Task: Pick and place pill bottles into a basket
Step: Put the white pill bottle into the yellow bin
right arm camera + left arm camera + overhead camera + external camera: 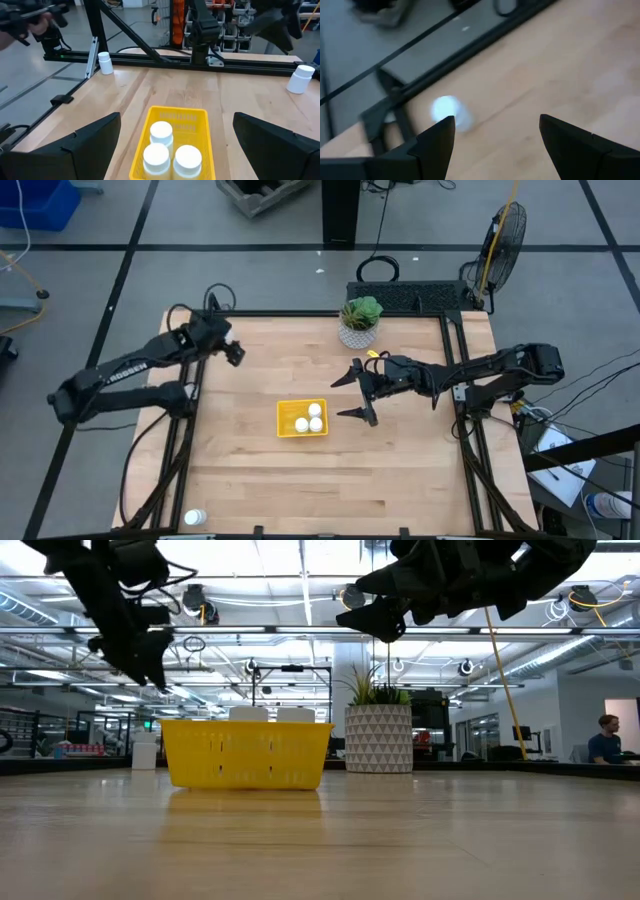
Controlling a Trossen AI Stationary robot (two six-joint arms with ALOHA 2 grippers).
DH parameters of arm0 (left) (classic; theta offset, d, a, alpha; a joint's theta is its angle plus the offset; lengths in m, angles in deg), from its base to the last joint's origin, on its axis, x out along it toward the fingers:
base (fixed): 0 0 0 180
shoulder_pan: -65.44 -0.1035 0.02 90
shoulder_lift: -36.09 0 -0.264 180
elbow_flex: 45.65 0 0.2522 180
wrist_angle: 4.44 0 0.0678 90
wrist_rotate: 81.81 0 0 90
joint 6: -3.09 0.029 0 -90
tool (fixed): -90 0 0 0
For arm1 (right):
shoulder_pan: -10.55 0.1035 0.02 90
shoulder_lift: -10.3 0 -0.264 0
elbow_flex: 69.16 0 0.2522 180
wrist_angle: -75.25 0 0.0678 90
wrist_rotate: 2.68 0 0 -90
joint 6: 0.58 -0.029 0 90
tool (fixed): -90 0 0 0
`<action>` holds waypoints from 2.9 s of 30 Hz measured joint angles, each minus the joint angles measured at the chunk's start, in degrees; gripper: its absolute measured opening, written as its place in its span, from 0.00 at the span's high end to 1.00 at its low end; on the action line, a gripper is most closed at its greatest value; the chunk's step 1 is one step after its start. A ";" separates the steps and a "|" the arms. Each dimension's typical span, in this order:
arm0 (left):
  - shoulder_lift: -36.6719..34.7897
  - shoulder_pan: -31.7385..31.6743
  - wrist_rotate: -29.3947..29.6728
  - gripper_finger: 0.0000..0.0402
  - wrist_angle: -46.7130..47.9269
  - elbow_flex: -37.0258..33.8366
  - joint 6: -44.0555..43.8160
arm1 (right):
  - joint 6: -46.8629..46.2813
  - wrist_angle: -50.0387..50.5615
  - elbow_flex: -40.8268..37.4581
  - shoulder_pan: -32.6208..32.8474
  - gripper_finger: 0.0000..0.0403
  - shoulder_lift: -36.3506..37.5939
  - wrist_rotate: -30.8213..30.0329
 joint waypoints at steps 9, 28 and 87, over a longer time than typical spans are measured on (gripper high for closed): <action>0.80 -14.47 -1.08 0.26 -0.70 0.00 6.86 | -0.12 0.06 0.00 0.79 0.06 0.00 1.40; 12.55 -16.67 -2.97 0.26 -10.53 0.22 -1.12 | -0.96 -0.50 -0.02 2.39 0.06 0.00 1.02; 30.71 -17.93 -1.06 0.26 -16.62 0.09 -14.40 | -0.78 0.02 -0.02 4.65 0.06 0.00 -0.19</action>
